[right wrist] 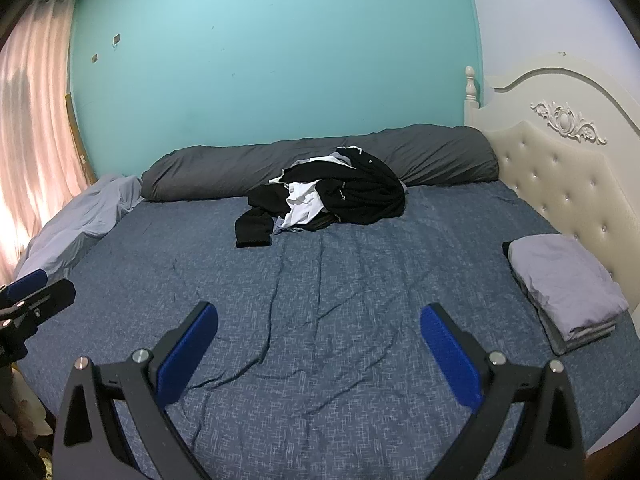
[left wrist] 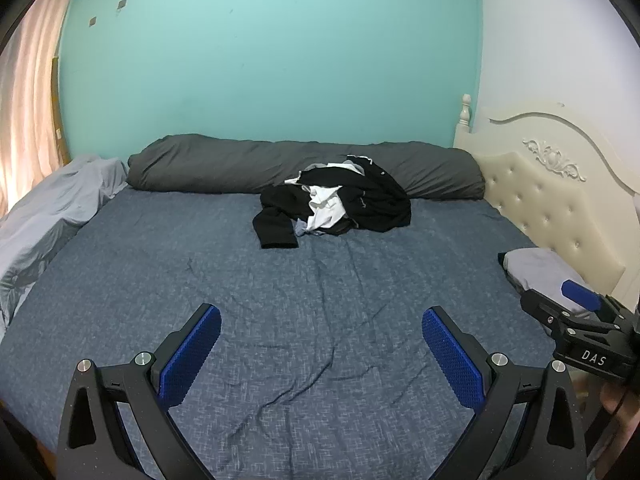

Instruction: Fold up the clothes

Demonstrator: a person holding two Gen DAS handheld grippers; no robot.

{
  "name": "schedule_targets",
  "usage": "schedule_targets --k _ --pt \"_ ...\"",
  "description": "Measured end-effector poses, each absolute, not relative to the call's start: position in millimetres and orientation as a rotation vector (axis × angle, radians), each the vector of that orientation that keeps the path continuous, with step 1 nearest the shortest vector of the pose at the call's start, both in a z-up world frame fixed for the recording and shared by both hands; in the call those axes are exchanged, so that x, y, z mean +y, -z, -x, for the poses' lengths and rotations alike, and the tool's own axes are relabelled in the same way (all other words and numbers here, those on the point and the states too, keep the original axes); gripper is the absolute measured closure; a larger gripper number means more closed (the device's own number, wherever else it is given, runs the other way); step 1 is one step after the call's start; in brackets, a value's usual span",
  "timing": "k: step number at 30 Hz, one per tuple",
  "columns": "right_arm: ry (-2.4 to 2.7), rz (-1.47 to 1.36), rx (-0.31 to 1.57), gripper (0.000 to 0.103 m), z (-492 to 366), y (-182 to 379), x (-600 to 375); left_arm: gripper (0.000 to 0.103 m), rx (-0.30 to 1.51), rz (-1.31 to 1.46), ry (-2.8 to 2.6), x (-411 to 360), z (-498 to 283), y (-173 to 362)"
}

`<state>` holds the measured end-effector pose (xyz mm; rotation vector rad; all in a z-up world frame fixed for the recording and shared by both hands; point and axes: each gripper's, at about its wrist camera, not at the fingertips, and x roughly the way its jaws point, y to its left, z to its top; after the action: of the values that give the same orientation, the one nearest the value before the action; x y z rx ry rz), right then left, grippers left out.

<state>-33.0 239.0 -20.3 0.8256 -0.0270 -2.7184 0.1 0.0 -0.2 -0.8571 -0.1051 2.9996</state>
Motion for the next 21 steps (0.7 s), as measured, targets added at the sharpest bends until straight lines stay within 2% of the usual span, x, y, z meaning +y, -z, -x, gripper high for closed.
schedule_targets --k 9,21 --pt "2.734 -0.809 -0.003 0.001 32 23 238 0.0 -0.166 0.871 -2.975 -17 7 -7" --pt "2.733 -0.802 -0.005 0.001 33 20 242 0.0 -0.137 0.865 -2.964 -18 12 -17"
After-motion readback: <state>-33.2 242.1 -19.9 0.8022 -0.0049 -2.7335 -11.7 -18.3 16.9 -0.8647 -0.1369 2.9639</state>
